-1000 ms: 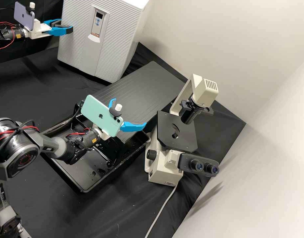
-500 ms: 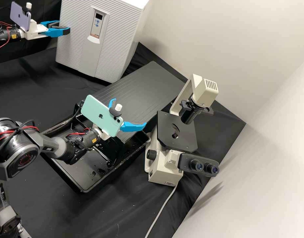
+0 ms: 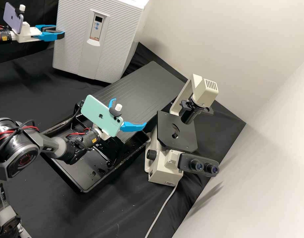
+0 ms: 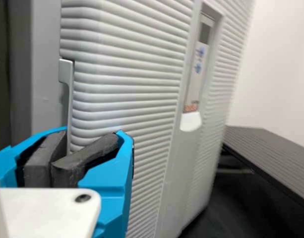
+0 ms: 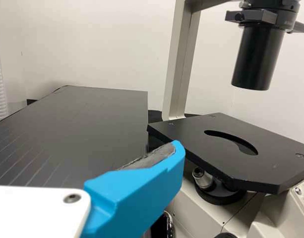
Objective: Open the incubator door
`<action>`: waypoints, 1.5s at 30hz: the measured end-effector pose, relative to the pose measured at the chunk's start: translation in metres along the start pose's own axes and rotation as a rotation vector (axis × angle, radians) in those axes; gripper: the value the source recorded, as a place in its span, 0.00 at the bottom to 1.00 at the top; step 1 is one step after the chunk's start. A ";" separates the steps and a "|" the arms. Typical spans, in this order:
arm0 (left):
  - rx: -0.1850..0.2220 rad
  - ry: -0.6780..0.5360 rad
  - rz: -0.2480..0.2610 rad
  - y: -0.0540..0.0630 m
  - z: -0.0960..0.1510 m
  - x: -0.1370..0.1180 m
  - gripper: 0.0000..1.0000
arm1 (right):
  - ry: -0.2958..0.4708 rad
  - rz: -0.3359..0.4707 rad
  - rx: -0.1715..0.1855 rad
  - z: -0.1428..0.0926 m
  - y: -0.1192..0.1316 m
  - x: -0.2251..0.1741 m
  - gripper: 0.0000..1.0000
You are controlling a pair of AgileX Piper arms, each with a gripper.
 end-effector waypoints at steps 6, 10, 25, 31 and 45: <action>0.116 -0.096 -0.004 0.004 0.034 -0.033 0.00 | 0.000 0.000 0.000 0.000 0.000 0.000 1.00; 0.186 -0.145 0.008 0.006 0.052 -0.051 0.00 | 0.000 0.000 0.000 0.000 0.000 0.000 1.00; 0.131 -0.167 0.109 0.008 0.070 -0.080 0.00 | 0.000 0.000 0.000 0.000 0.000 0.000 1.00; 0.126 -0.165 0.111 0.008 0.070 -0.080 0.00 | 0.000 0.000 0.000 0.000 0.000 0.000 1.00; 0.120 -0.174 0.102 -0.001 0.073 -0.059 0.00 | 0.000 0.000 0.000 0.000 0.000 0.000 1.00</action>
